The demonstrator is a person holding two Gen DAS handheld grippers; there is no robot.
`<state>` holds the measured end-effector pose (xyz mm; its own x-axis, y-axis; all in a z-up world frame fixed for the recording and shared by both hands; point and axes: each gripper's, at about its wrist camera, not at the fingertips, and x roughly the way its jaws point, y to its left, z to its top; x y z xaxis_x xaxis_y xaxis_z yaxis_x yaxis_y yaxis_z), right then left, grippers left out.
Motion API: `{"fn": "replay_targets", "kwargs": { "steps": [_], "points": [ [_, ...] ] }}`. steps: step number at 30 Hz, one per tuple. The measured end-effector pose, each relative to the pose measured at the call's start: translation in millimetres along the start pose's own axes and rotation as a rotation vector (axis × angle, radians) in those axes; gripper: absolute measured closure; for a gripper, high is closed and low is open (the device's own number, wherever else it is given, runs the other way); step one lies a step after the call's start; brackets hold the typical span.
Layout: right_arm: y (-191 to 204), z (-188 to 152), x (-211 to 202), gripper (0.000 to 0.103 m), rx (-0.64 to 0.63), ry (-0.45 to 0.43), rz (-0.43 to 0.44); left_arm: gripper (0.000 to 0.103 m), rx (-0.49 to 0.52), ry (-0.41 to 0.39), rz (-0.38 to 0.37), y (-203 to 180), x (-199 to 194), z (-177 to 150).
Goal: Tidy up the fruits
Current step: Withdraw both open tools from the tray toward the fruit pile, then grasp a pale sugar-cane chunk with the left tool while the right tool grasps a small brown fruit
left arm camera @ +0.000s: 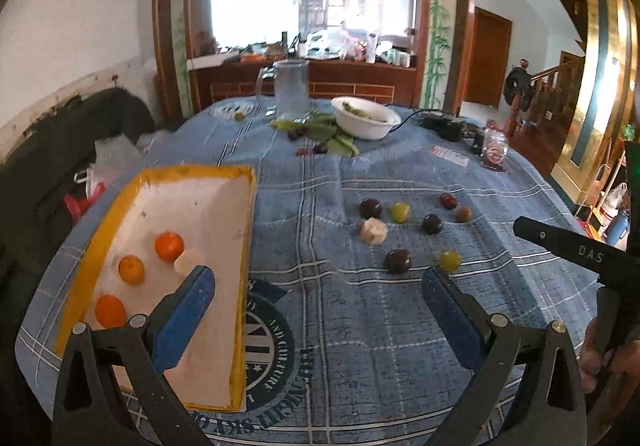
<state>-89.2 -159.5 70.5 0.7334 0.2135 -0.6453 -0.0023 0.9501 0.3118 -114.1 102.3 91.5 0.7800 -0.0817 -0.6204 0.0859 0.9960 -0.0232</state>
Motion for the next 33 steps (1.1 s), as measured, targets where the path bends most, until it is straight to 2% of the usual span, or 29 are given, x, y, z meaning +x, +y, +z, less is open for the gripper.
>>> {"fn": "replay_targets", "kwargs": {
  "steps": [4, 8, 12, 16, 19, 23, 25, 26, 27, 28, 29, 30, 31, 33],
  "points": [
    [7.5, -2.5, 20.9, 0.030, -0.026, 0.077, 0.032, 0.000, -0.031, 0.045, -0.031, 3.6, 14.7, -1.8],
    [13.4, 2.9, 32.6, 0.030, -0.050, 0.104, 0.037, 0.000, -0.037, 0.074, -0.047, 3.3, 25.0, -3.1],
    [15.1, 17.6, 38.6, 0.030, -0.068, 0.090, 0.020, 0.000, -0.049, 0.086, -0.064, 3.3, 32.2, 5.2],
    [11.1, 48.5, 44.6, 0.030, -0.050, 0.054, 0.011, 0.000, -0.075, 0.110, -0.097, 0.1, 45.5, 26.2],
    [7.1, 73.5, 49.3, 0.030, -0.030, 0.020, 0.050, 0.000, -0.121, 0.117, -0.145, -1.4, 57.9, 43.9],
    [-1.1, 74.3, 60.7, 0.030, -0.019, 0.005, 0.083, 0.000, -0.180, 0.159, -0.193, -2.7, 82.9, 58.3],
    [-11.2, 66.5, 73.3, 0.037, 0.009, 0.026, 0.092, 0.002, -0.201, 0.172, -0.219, -4.5, 97.4, 61.5],
    [-16.1, 62.3, 85.5, 0.049, 0.019, 0.076, 0.089, 0.005, -0.204, 0.179, -0.228, -6.8, 106.0, 62.6],
    [-18.3, 60.7, 93.3, 0.062, 0.020, 0.115, 0.086, 0.016, -0.202, 0.191, -0.235, -9.6, 114.6, 63.6],
    [-20.8, 58.7, 100.3, 0.065, 0.020, 0.140, 0.084, 0.031, -0.200, 0.209, -0.241, -12.0, 124.3, 63.6],
    [-22.2, 57.0, 103.7, 0.066, 0.014, 0.148, 0.081, 0.038, -0.198, 0.234, -0.252, -14.7, 135.6, 63.0],
    [-22.1, 56.6, 106.1, 0.066, 0.004, 0.155, 0.078, 0.051, -0.195, 0.260, -0.261, -17.3, 146.8, 61.7],
    [-21.1, 56.5, 107.9, 0.066, -0.007, 0.160, 0.077, 0.055, -0.195, 0.276, -0.263, -18.3, 153.4, 59.9],
    [-19.2, 56.2, 111.9, 0.066, -0.021, 0.169, 0.068, 0.055, -0.195, 0.288, -0.270, -19.1, 162.4, 55.4]
  ]
}}
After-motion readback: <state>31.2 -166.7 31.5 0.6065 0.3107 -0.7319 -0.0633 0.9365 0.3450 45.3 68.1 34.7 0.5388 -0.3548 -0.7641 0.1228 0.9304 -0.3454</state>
